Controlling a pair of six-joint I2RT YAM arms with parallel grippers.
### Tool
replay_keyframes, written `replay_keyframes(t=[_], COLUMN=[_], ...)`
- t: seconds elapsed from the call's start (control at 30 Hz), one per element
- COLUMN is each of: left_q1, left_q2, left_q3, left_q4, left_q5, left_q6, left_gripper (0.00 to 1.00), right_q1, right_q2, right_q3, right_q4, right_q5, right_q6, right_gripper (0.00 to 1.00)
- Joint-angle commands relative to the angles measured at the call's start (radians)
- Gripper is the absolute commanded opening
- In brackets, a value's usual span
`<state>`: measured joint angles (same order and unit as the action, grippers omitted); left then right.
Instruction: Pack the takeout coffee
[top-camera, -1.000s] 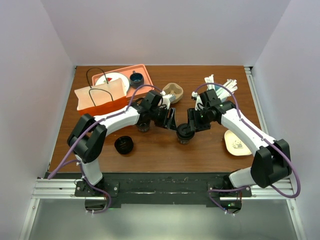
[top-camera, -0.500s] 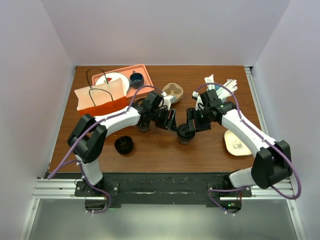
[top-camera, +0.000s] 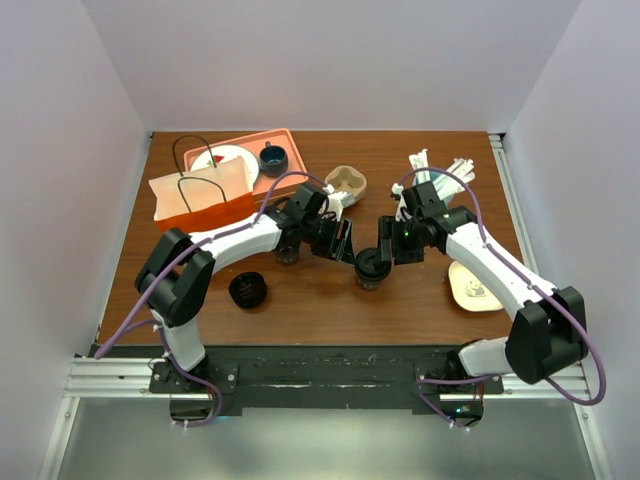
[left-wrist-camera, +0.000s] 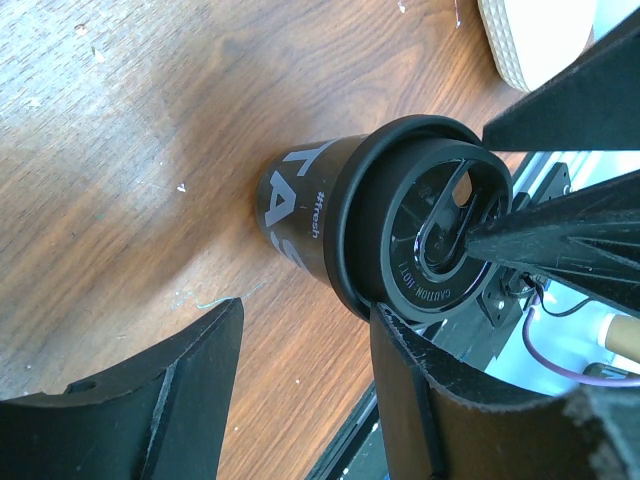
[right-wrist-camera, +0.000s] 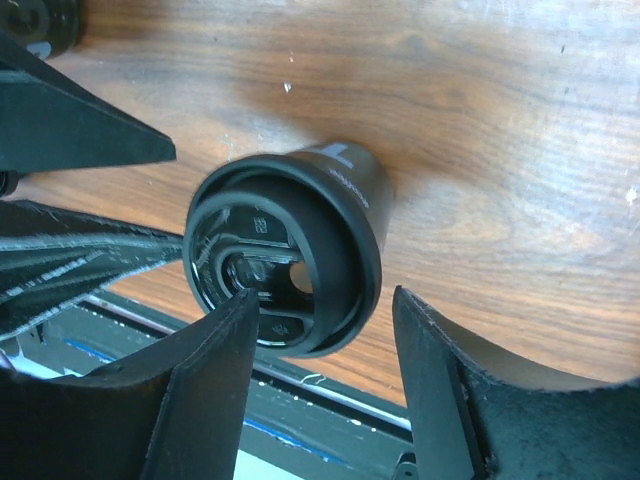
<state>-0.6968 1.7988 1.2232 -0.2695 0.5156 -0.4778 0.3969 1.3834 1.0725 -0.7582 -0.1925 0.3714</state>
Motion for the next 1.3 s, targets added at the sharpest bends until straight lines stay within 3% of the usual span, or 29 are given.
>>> replay_keyframes(t=[0.0, 0.37, 0.9, 1.27], left_q1=[-0.007, -0.013, -0.009, -0.009], left_q2=[-0.039, -0.049, -0.061, -0.010], left_q3=[0.006, -0.018, 0.102, 0.130], left_q4=[0.024, 0.032, -0.040, 0.004], left_q5=[-0.003, -0.014, -0.040, 0.047], left_q6=[0.015, 0.013, 0.005, -0.019], left_gripper=[0.58, 0.58, 0.62, 0.66], right_q1=[-0.003, -0.006, -0.007, -0.010], right_q2=[-0.058, -0.083, -0.058, -0.046], right_q3=[-0.066, -0.187, -0.143, -0.135], right_q4=[0.054, 0.151, 0.123, 0.123], right_q5=[-0.005, -0.027, -0.002, -0.008], right_q6=[0.034, 0.034, 0.018, 0.009], right_gripper=[0.58, 0.49, 0.49, 0.49])
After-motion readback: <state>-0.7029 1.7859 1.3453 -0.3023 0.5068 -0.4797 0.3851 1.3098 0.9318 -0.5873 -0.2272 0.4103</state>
